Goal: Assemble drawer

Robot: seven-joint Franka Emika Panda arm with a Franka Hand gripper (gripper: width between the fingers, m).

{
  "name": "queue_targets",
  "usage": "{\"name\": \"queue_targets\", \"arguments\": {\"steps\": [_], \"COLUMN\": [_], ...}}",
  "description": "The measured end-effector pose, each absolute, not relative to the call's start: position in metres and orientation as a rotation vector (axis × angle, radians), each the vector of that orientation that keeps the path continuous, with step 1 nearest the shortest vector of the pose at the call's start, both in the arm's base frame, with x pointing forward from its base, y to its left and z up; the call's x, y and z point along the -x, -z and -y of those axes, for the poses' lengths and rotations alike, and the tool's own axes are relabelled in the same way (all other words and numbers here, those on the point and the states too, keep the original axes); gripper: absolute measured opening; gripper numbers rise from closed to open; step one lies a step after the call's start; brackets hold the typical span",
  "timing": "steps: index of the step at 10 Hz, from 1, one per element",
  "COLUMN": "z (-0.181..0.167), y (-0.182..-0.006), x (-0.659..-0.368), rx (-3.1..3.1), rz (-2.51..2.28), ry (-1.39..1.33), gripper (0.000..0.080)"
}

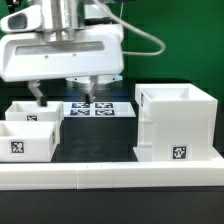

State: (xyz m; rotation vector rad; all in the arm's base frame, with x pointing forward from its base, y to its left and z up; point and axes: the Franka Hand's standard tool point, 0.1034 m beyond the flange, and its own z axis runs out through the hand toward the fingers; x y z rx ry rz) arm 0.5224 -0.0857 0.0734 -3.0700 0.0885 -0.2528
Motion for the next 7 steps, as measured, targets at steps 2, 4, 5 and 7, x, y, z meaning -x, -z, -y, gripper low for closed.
{"name": "queue_targets", "arguments": {"steps": [2,4,5,7], "z": [0.083,0.084,0.084,0.082], "y": [-0.074,-0.073,-0.073,-0.063], "x": [-0.523,-0.523,-0.523,-0.518], "rx": [3.069,3.069,3.069,3.059], "rz": [-0.091,-0.093,-0.093,-0.236], "ry": [0.252,0.251,0.251,0.197], "gripper": [0.0649,0.0649,0.0649,0.0649]}}
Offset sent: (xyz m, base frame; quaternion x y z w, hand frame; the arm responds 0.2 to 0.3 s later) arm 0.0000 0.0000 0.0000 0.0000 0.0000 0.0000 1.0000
